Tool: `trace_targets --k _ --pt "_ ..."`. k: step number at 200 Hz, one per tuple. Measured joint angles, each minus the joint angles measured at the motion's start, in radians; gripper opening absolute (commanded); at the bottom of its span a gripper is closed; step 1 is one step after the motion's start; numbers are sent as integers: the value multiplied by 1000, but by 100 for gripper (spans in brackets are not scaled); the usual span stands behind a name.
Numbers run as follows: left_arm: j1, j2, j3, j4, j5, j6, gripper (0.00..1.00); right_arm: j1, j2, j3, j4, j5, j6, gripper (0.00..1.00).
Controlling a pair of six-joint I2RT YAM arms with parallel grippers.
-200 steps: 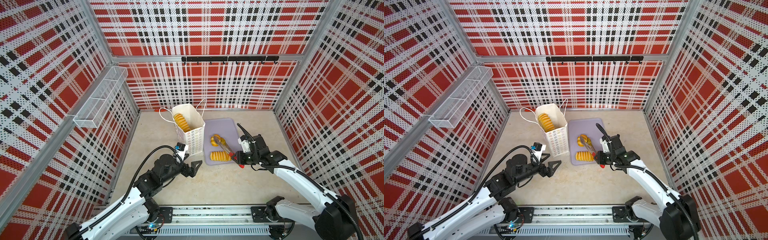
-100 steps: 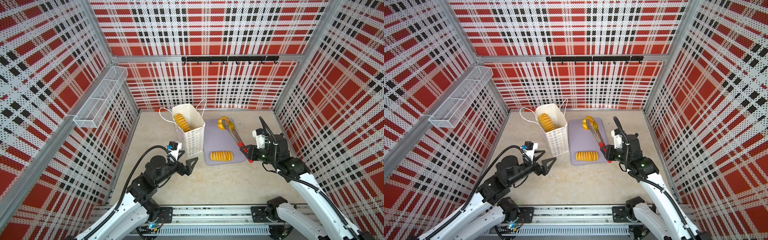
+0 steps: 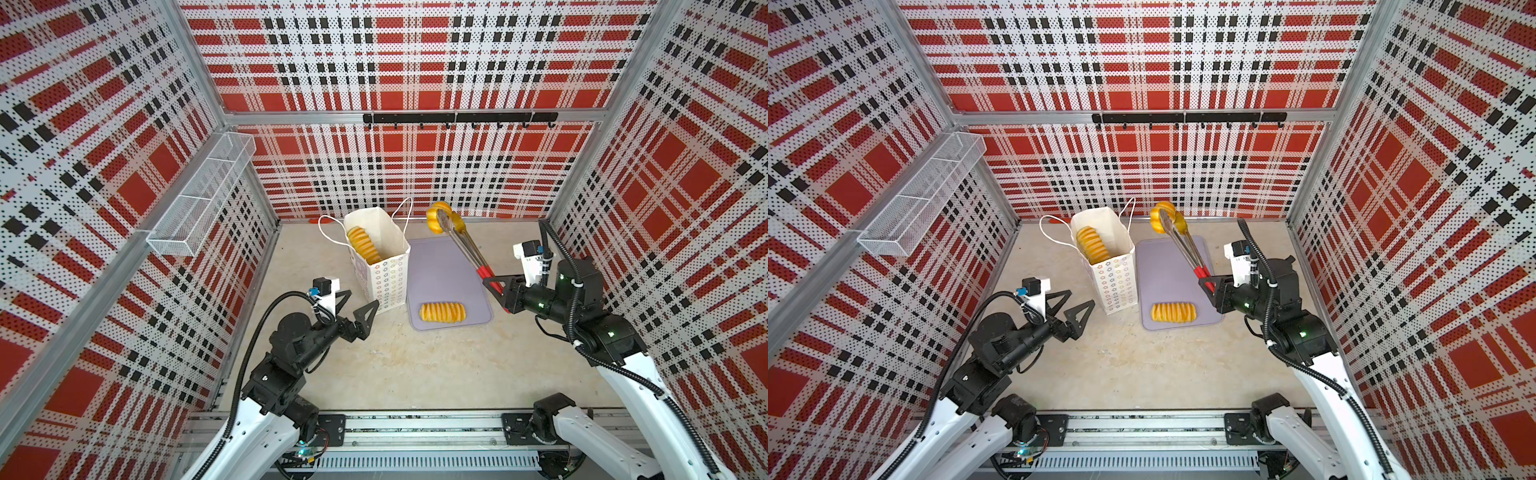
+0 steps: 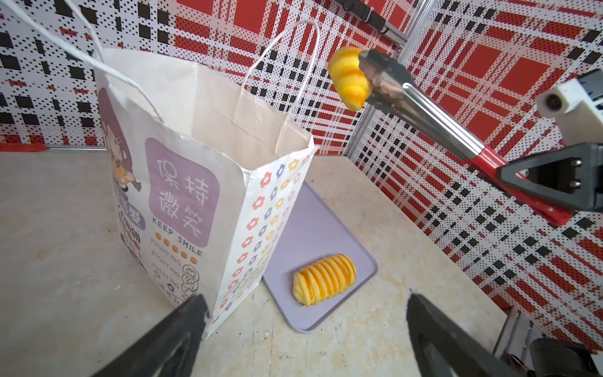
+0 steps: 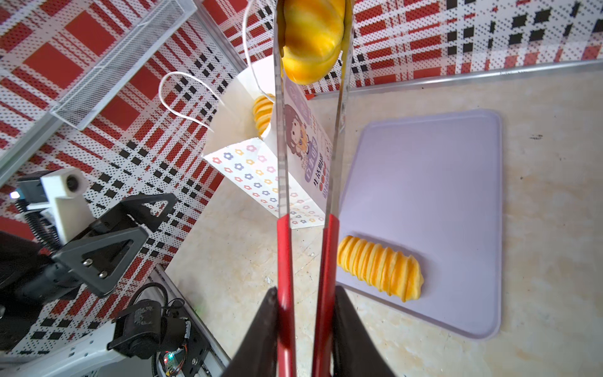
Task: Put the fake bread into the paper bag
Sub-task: 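Carry the yellow bun over the bag opening with the right tongs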
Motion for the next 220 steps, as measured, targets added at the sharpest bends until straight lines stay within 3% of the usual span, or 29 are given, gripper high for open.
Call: trace_targets --k 119,220 --pt "85 -2 -4 11 23 -15 99 4 123 64 73 -218 -48 27" --pt "117 -30 -4 9 -38 -28 100 127 262 145 73 -188 -132 27"
